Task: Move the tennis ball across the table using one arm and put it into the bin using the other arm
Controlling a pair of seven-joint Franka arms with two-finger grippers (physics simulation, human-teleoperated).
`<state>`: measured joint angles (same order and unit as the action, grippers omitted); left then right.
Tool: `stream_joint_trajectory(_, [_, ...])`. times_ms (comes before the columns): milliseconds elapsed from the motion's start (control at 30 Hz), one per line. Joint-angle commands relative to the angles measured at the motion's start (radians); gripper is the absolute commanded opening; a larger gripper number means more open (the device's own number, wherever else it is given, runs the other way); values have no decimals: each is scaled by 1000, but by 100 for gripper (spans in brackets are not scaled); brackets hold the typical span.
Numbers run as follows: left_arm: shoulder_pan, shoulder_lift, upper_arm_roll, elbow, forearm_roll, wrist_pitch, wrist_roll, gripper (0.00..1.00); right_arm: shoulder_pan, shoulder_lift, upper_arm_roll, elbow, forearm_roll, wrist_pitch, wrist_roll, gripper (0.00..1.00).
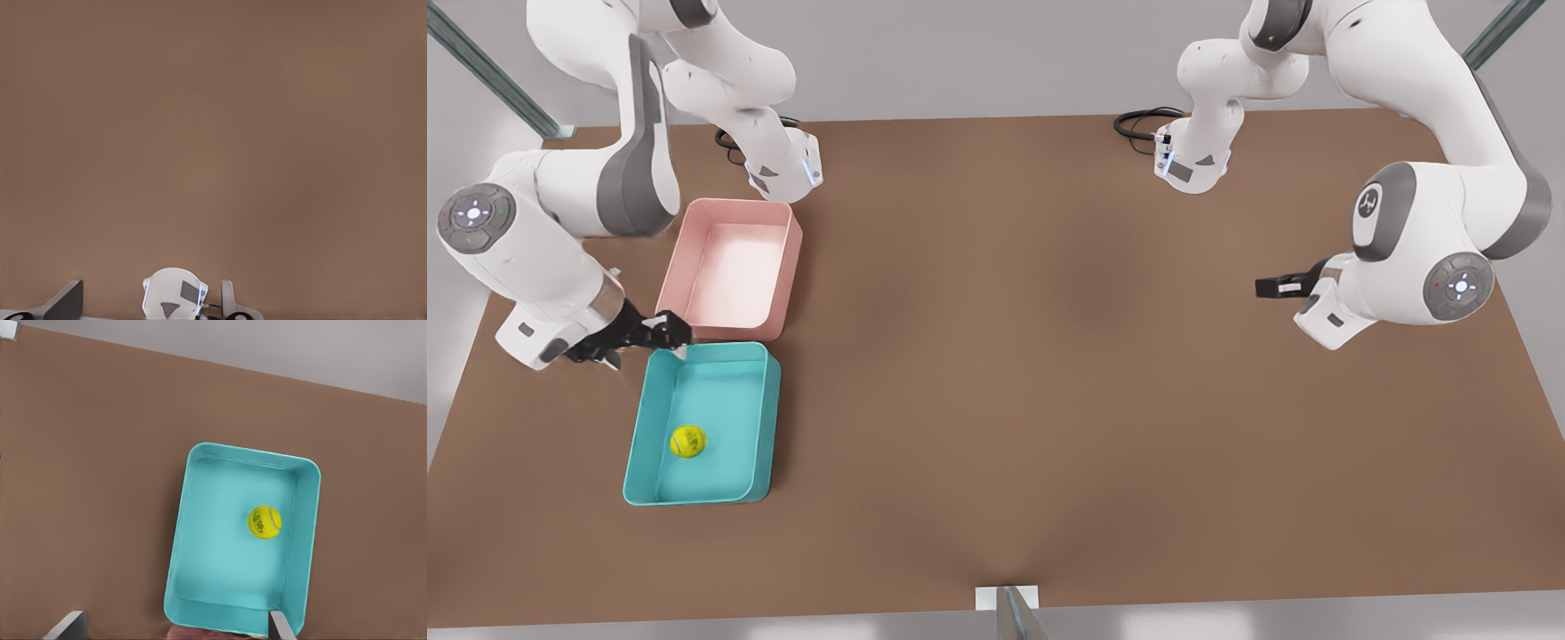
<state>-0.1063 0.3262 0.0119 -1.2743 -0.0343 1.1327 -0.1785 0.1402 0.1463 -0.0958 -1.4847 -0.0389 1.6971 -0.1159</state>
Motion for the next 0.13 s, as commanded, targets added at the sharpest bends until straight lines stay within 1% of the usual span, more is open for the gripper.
stream_joint_trajectory(0, [-3,-1,-1,19,-1,-4,-2,100,-10,-20,1,20,-13,-297,90,100])
stream_joint_trajectory(100, [5,-1,3,24,-39,-21,1,100,-13,-30,1,20,-13,-297,90,100])
